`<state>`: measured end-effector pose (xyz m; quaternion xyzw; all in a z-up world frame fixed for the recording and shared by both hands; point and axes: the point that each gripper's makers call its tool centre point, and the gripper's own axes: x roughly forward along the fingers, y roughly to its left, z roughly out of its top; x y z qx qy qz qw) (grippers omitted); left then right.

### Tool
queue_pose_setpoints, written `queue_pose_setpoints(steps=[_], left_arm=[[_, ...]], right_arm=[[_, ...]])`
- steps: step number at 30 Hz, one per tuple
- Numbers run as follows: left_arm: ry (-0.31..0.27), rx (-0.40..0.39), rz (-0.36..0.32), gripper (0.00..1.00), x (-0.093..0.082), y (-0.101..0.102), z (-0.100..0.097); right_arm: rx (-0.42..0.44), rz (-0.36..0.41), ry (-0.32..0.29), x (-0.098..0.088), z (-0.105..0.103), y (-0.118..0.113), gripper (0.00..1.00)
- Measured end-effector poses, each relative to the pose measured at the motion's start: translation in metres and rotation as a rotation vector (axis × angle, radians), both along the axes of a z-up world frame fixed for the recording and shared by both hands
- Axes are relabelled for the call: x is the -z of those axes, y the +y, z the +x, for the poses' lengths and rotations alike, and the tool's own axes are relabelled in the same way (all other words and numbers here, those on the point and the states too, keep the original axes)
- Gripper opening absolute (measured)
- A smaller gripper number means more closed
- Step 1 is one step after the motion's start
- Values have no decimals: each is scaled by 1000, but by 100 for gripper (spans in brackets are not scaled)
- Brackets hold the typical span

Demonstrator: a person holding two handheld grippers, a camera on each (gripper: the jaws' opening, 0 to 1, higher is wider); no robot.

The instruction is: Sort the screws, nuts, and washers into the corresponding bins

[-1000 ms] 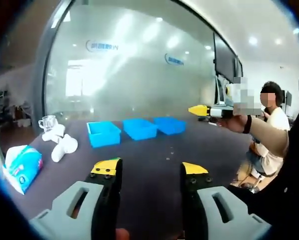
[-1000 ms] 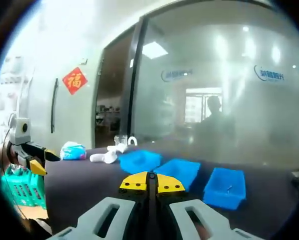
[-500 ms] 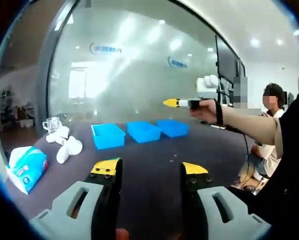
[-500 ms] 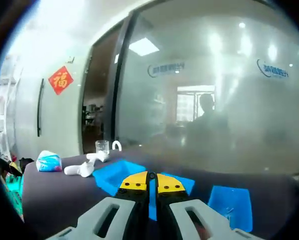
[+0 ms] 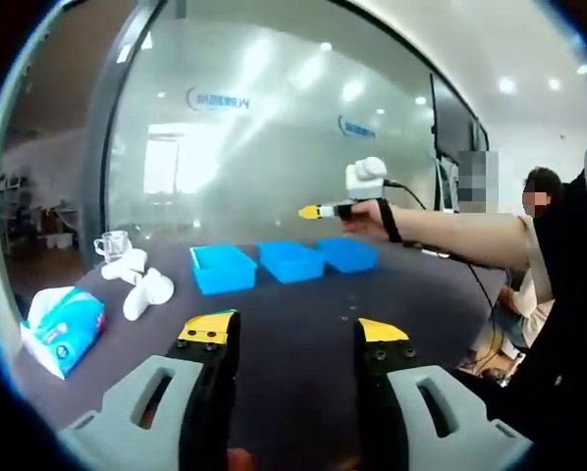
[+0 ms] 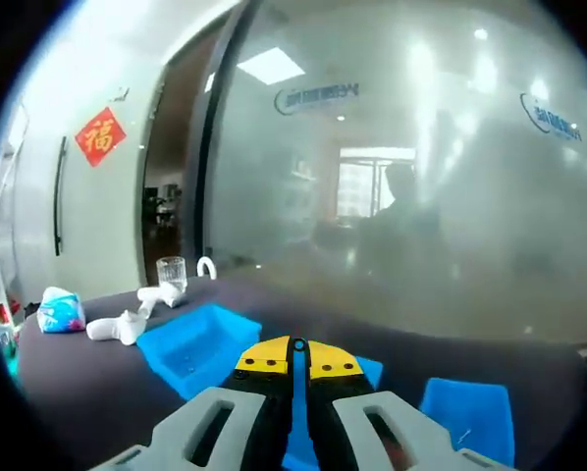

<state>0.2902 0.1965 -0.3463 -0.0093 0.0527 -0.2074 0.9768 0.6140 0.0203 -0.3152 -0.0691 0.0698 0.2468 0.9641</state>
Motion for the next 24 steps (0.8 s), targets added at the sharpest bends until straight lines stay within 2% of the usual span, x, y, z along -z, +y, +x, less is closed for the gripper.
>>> queue_pose_setpoints(steps=[6, 8, 10, 17, 22, 24], left_arm=[[-4, -14, 3, 45, -2, 4, -1], [-4, -13, 0, 45, -2, 5, -1], [-3, -12, 0, 45, -2, 5, -2], [6, 1, -1, 45, 0, 6, -3], [7, 31, -22, 45, -2, 3, -4], [7, 39, -25, 46, -2, 3, -3]], right_arm=[[2, -17, 27, 10, 12, 4, 4], [-2, 1, 35, 10, 14, 4, 10], [-13, -24, 27, 11, 13, 5, 21], [-56, -28, 16, 5, -13, 4, 23], [-100, -14, 8, -2, -43, -2, 25], [-122, 13, 15, -3, -59, -5, 26]])
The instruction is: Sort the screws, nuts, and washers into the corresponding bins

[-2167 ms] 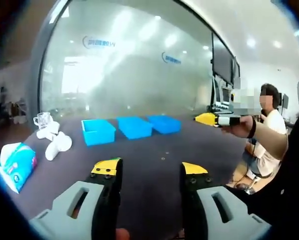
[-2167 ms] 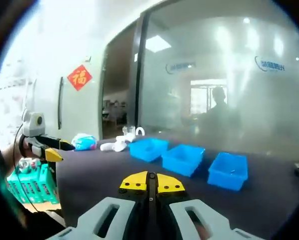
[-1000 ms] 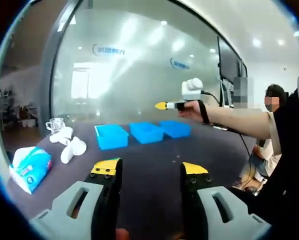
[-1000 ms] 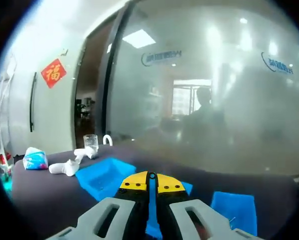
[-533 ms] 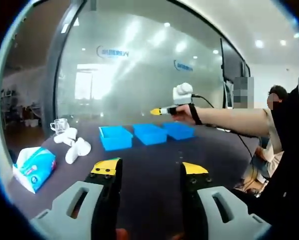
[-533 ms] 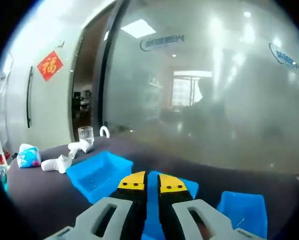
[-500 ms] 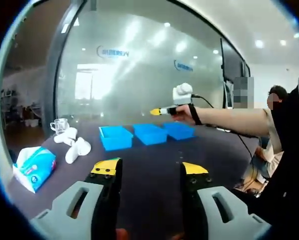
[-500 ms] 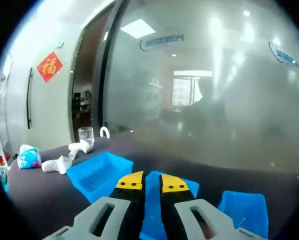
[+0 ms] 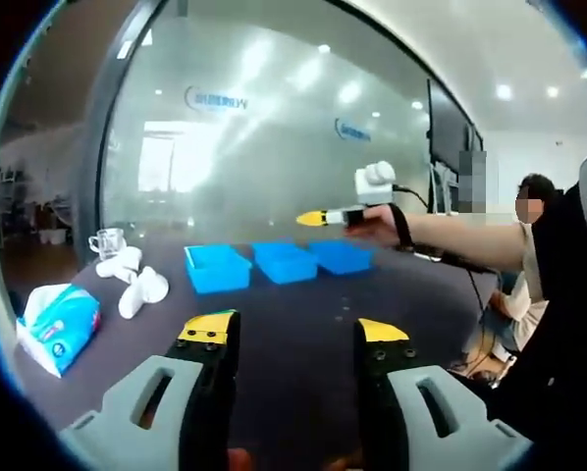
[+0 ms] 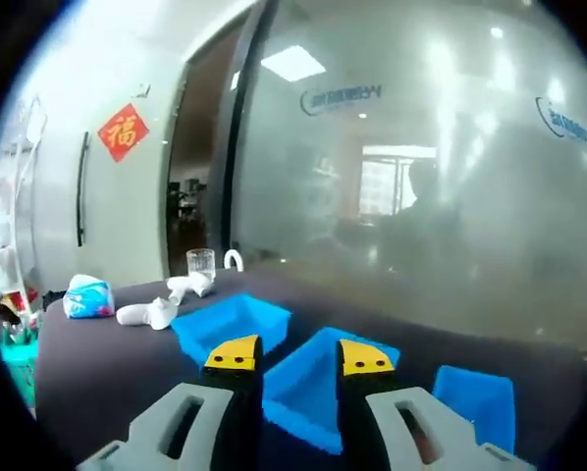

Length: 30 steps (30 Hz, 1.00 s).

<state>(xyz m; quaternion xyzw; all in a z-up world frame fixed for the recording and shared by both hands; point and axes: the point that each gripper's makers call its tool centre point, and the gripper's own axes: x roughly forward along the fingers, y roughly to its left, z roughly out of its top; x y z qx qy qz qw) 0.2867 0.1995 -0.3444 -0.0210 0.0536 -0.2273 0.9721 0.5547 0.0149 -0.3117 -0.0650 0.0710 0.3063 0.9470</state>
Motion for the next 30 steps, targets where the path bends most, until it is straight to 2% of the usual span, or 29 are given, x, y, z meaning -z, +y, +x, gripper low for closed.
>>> queue_pose_setpoints(steps=[2, 8, 14, 17, 24, 30], left_arm=[[4, 6, -12, 46, 1, 2, 2], [10, 32, -25, 46, 5, 5, 4], [13, 105, -15, 46, 8, -6, 2], [31, 173, -13, 46, 13, -19, -3], [36, 222, 34, 46, 15, -34, -5], [45, 240, 62, 46, 16, -38, -6]], right_arm=[[-21, 30, 11, -1, -16, -4, 26], [-75, 42, 8, 3, -71, -21, 27], [-152, 98, 20, 8, -121, -37, 27], [-156, 92, 27, 13, -133, -45, 27], [-185, 67, 67, 26, -163, -63, 28], [-258, -42, 92, 41, -189, -68, 28]])
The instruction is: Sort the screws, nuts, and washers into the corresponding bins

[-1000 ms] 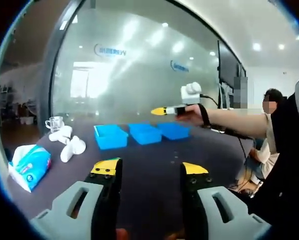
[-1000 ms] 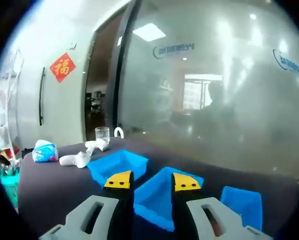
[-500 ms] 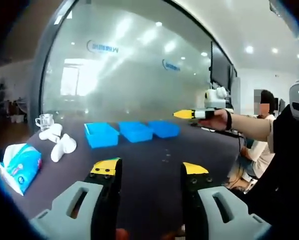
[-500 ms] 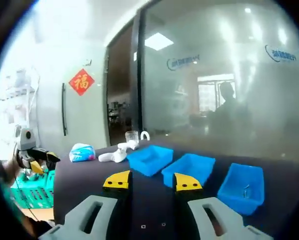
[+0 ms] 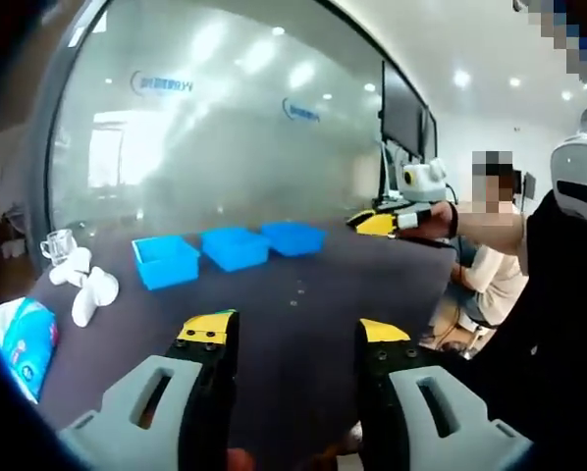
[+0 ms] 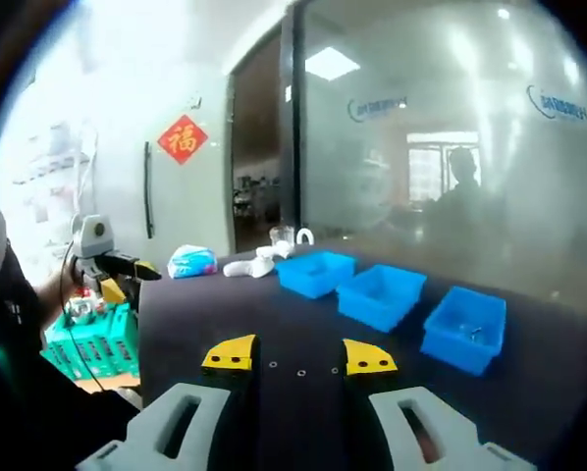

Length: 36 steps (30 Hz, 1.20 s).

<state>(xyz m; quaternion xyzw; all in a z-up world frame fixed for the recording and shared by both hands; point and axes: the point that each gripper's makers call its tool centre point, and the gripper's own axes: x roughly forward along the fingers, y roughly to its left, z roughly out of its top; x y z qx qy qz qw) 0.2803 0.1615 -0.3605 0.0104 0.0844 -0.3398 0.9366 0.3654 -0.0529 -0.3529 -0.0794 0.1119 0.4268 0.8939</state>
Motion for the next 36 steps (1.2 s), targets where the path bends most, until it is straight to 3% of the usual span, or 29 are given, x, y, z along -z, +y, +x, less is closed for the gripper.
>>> queue_pose_setpoints(steps=[10, 18, 19, 29, 36], left_arm=[[18, -28, 19, 46, 5, 5, 1], [25, -28, 36, 46, 7, 5, -1], [26, -28, 39, 46, 8, 5, -1], [49, -45, 44, 46, 16, 7, -2], [46, -57, 43, 46, 15, 11, -3]], right_arm=[[-80, -140, 27, 16, -23, -5, 28], [-178, -252, 39, 15, -23, 4, 28], [-194, -270, 40, 13, -15, 2, 28], [-343, -402, 77, 24, 0, 40, 27], [-430, -526, 116, 47, 14, 69, 26]])
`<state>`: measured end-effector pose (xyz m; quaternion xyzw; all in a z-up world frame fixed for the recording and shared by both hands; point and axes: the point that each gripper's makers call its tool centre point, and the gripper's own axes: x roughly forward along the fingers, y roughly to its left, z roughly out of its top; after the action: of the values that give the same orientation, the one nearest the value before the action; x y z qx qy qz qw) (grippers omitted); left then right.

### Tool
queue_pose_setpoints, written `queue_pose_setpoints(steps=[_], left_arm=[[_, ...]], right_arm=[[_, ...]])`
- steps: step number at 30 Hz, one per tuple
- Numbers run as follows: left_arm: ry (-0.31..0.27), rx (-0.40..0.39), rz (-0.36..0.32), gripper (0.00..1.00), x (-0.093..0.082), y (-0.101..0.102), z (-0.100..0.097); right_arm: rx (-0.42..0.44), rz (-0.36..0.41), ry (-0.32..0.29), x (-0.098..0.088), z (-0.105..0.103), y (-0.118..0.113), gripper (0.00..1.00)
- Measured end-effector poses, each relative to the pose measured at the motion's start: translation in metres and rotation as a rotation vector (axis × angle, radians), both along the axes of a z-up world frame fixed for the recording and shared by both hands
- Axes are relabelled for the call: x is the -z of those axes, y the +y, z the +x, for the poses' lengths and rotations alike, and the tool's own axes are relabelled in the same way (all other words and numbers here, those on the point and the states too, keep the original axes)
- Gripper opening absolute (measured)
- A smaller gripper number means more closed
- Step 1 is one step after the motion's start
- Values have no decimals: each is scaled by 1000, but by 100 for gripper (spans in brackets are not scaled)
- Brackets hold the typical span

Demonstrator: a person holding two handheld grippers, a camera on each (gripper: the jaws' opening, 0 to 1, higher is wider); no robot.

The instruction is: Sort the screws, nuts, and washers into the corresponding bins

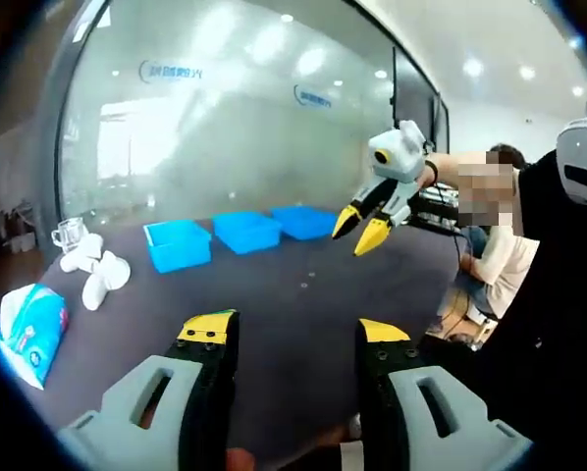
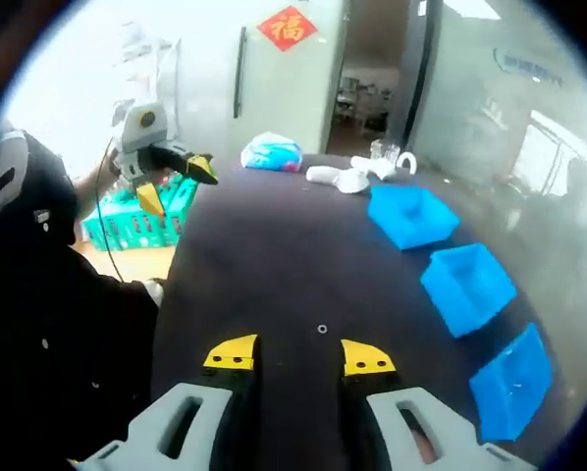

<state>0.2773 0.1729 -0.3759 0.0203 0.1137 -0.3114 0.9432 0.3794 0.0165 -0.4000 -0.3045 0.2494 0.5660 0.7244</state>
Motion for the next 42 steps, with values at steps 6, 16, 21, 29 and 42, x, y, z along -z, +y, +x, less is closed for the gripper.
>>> queue_pose_setpoints(steps=[6, 16, 21, 29, 42], left_arm=[[0, -5, 22, 46, 0, 4, -1], [-3, -34, 21, 46, 1, 11, 0], [2, -39, 21, 46, 3, 12, 0], [11, -36, 15, 46, 4, 7, -1], [16, -36, 21, 46, 4, 4, -3]], right_arm=[[-57, -104, 33, 19, 7, 11, 24], [-95, -210, 92, 46, 18, 23, 19], [-104, -254, 105, 53, 28, 23, 18], [-123, -295, 119, 63, 27, 25, 15], [-138, -309, 151, 70, 28, 29, 11]])
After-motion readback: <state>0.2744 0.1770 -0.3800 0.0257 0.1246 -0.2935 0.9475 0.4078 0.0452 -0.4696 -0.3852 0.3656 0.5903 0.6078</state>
